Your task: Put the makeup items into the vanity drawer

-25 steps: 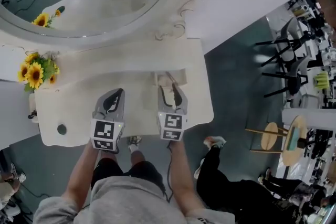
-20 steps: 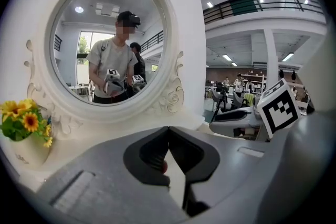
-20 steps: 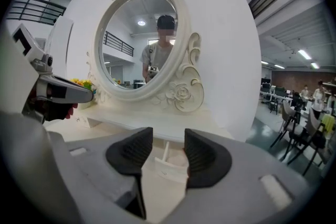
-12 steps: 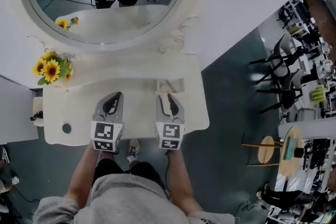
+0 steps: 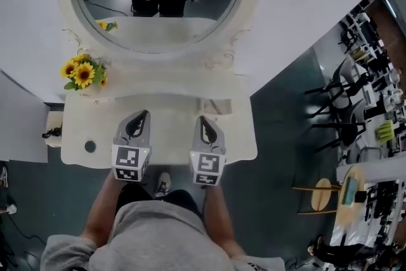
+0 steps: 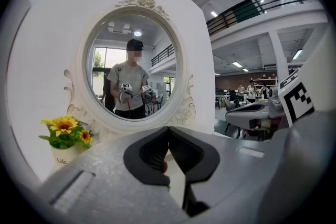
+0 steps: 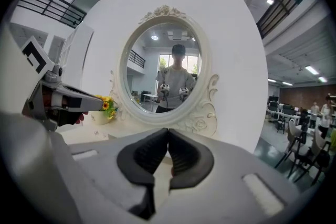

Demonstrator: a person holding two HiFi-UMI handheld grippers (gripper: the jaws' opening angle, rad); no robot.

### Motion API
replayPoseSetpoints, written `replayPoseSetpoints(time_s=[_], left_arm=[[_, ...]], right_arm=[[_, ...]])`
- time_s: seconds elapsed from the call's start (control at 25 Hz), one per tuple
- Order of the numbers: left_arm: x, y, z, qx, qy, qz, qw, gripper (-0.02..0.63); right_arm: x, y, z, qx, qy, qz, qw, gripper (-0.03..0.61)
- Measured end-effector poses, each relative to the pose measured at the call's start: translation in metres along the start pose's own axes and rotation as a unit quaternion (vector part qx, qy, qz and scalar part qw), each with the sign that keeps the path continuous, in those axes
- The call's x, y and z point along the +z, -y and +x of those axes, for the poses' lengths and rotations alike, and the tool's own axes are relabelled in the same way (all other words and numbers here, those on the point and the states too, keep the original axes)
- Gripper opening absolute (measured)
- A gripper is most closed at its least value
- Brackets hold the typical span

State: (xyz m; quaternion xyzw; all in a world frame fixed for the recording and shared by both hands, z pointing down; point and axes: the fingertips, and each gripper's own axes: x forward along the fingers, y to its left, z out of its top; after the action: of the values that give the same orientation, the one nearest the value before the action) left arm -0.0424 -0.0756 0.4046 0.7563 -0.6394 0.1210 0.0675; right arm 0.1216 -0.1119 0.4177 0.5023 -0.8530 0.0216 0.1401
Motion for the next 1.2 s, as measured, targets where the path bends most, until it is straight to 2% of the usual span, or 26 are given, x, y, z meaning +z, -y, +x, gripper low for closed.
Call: replayPoseSetpoints(time_s=[0.36, 0.64, 0.8, 1.0, 1.2], left_arm=[[-0.009, -0.045, -0.04, 0.054, -0.002, -0.014, 0.9984, 0.011], [-0.024, -0.097, -0.088, 0.12, -0.011, -0.028, 0.9923, 0.011], [-0.038, -0.133, -0.124, 0.168, -0.018, -0.039, 0.9849, 0.011], [-0.055, -0.173, -0.172, 0.233, -0.031, -0.06, 0.9701, 0.011], [-0.082, -0.203, -0.214, 0.275, -0.042, -0.077, 0.9575, 0.011]], right_arm=[[0.016, -0.065, 0.01, 0.069, 0.014, -0.019, 0.997, 0.006], [0.027, -0.147, 0.025, 0.156, 0.021, -0.036, 0.987, 0.006], [0.033, -0.201, 0.033, 0.209, 0.023, -0.049, 0.976, 0.006], [0.038, -0.27, 0.035, 0.281, 0.023, -0.065, 0.957, 0.005], [0.034, -0.336, 0.032, 0.332, 0.023, -0.077, 0.94, 0.006]])
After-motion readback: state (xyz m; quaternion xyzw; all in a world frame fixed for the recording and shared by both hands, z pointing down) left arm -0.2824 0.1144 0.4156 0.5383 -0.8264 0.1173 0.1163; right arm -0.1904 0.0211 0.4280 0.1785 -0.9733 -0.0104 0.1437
